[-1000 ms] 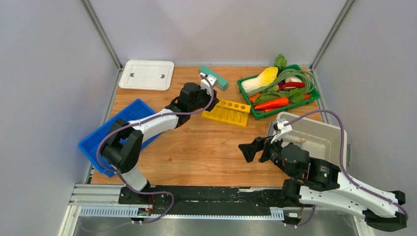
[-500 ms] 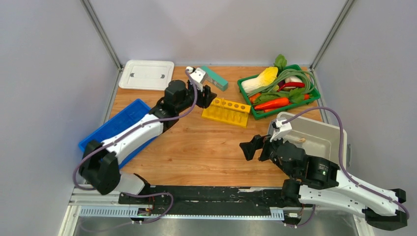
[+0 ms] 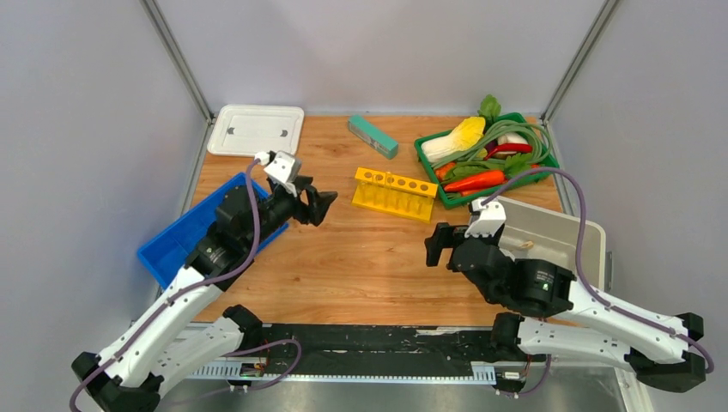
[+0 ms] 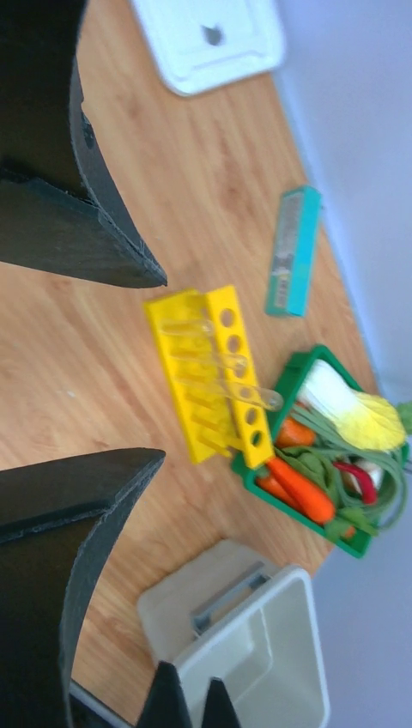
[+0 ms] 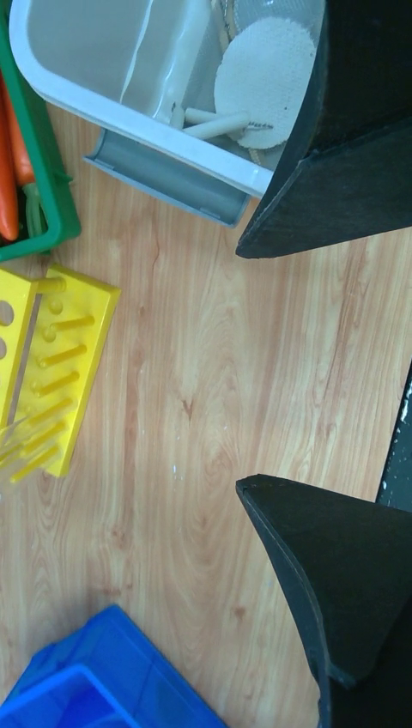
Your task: Organize the chemistry lab equipment
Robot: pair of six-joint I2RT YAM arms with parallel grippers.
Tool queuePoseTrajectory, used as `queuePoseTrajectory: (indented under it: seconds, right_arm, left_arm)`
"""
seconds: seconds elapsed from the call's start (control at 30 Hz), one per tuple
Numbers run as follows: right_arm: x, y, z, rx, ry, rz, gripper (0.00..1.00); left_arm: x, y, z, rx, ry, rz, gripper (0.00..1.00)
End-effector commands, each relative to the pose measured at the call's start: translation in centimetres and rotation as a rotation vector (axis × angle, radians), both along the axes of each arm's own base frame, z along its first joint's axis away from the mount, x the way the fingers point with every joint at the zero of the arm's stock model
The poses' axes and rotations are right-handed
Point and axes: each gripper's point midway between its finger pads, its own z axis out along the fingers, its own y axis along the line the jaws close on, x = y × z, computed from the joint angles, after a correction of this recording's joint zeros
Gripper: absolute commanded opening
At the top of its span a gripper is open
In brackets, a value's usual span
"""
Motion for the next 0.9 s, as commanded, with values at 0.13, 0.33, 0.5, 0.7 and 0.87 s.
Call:
queuePoseTrajectory:
  seconds: [0.13,0.33,0.5,0.7,0.87]
  right_arm:
    - [0.7,1.6,1.5,-0.018,0.001,0.013,1.00]
    - [0.0,4.7,1.0,0.005,0.041,0.131,1.00]
    - [0.4,3.6,2.2,0.004,-0.028,0.126,1.00]
    - [0.3,1.5,5.3,0.085,-0.144,0.120,1.00]
    - [0.4,0.3,5.6,0.111,-0.176,0.087,1.00]
  left_arm:
    - [0.1,8.3,-5.3,0.165,0.220,0.399,0.75]
    - [6.5,10.3,-4.6,0.243,0.384,0.512,0.66]
    - [15.1,11.2,-6.0,0.353,0.512,0.573,0.61]
    - [23.5,12.1,-11.0,0.333,0.657,0.543,0.56]
    - [29.0,13.0,-14.7,0.316,0.695,0.512,0.52]
